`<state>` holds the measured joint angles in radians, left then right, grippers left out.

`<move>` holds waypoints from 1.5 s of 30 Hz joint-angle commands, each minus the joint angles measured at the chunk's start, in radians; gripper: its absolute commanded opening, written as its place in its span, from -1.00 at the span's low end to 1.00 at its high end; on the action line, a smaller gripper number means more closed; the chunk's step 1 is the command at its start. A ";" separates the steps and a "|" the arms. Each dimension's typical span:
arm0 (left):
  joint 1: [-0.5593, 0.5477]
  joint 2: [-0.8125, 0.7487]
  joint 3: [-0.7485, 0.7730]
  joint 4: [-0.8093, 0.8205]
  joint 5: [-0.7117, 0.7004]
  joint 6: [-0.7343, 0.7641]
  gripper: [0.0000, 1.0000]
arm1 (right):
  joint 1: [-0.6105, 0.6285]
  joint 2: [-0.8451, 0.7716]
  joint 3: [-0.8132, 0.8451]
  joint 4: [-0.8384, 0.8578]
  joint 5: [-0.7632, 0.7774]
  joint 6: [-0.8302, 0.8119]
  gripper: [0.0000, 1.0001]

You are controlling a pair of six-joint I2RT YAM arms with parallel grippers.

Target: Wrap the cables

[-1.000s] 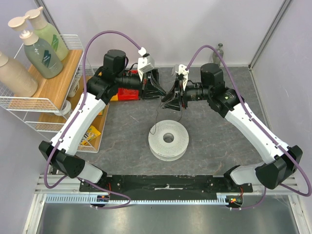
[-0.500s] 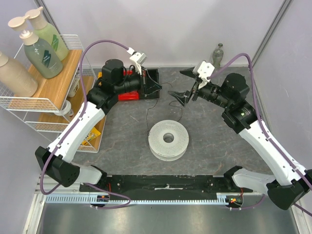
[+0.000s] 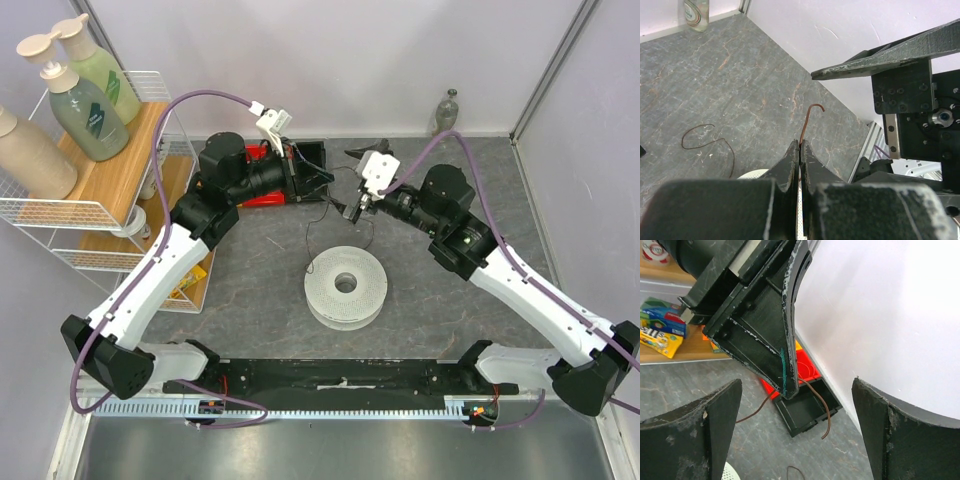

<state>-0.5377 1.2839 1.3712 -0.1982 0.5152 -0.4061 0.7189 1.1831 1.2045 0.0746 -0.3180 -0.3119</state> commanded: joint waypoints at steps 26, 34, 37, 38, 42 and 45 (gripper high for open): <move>-0.021 -0.041 -0.029 0.115 0.028 -0.126 -0.97 | 0.077 -0.004 -0.088 0.094 0.221 -0.256 0.36; -0.022 -0.041 -0.032 0.114 -0.014 -0.166 -0.97 | 0.122 0.004 -0.108 0.123 0.370 -0.348 0.60; -0.031 -0.038 -0.029 0.097 -0.040 -0.162 -0.97 | 0.129 0.004 -0.111 0.152 0.407 -0.355 0.62; -0.034 -0.038 -0.027 0.091 -0.047 -0.157 -0.97 | 0.131 0.007 -0.108 0.157 0.413 -0.355 0.63; -0.045 -0.034 -0.023 0.079 -0.069 -0.145 -0.97 | 0.139 0.006 -0.096 0.146 0.408 -0.366 0.56; -0.047 -0.035 -0.018 0.069 -0.086 -0.139 -0.97 | 0.139 0.003 -0.103 0.131 0.402 -0.383 0.30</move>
<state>-0.5789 1.2667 1.3407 -0.1322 0.4706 -0.5346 0.8497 1.1889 1.0931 0.1722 0.0608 -0.6628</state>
